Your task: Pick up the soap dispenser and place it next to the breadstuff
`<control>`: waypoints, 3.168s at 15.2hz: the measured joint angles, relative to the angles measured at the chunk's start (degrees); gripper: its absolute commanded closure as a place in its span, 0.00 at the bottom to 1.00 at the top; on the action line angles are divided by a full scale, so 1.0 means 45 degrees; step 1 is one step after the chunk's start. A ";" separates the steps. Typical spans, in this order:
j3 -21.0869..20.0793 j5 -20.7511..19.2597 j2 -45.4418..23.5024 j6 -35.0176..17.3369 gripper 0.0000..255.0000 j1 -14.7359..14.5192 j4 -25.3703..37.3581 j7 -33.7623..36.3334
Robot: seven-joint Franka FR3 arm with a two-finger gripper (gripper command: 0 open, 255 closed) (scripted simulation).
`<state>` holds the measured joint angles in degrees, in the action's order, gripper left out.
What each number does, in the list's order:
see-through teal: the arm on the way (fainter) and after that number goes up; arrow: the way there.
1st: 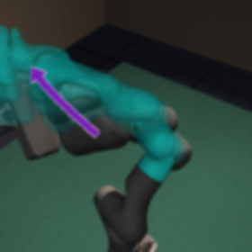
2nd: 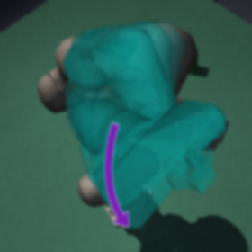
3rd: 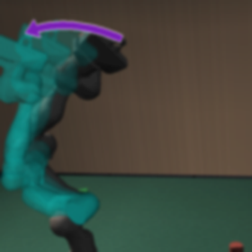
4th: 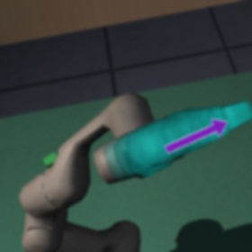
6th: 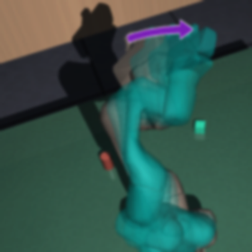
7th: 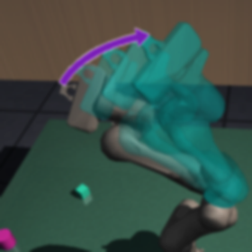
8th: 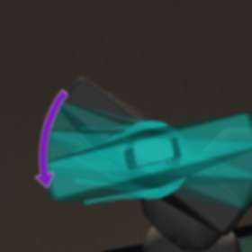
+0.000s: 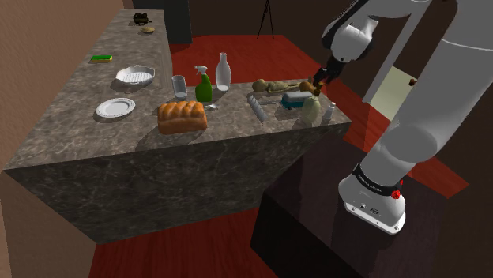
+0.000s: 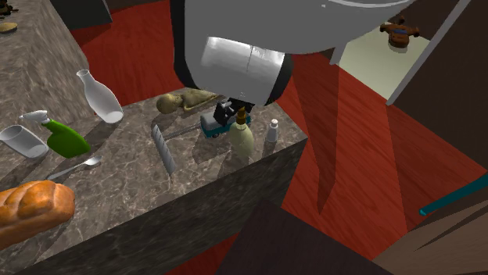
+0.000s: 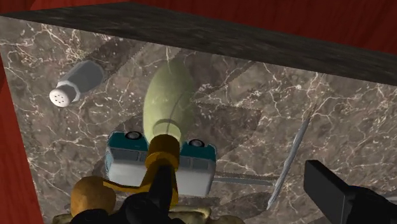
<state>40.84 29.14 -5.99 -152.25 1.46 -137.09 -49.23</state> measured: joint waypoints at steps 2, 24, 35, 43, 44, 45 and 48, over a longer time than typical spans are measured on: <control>-0.0310 0.1746 -0.0994 0.0047 0.00 0.0603 0.0536 -0.1318; -0.2749 0.7084 -0.5344 0.0050 1.00 0.3461 0.3376 -0.4989; -0.2524 0.6712 -0.5020 0.0144 1.00 0.3246 0.3214 -0.4657; -0.1574 0.5126 -0.3873 0.0670 1.00 0.2526 0.2905 -0.3343; -0.1447 0.4906 -0.3735 0.0759 1.00 0.2442 0.2899 -0.3169; -0.1339 0.4723 -0.3611 0.0829 1.00 0.2375 0.2880 -0.3033; -0.0983 0.4073 -0.3167 0.1042 1.00 0.2080 0.2816 -0.2486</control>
<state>36.42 47.47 -20.24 -147.56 10.82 -124.42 -60.42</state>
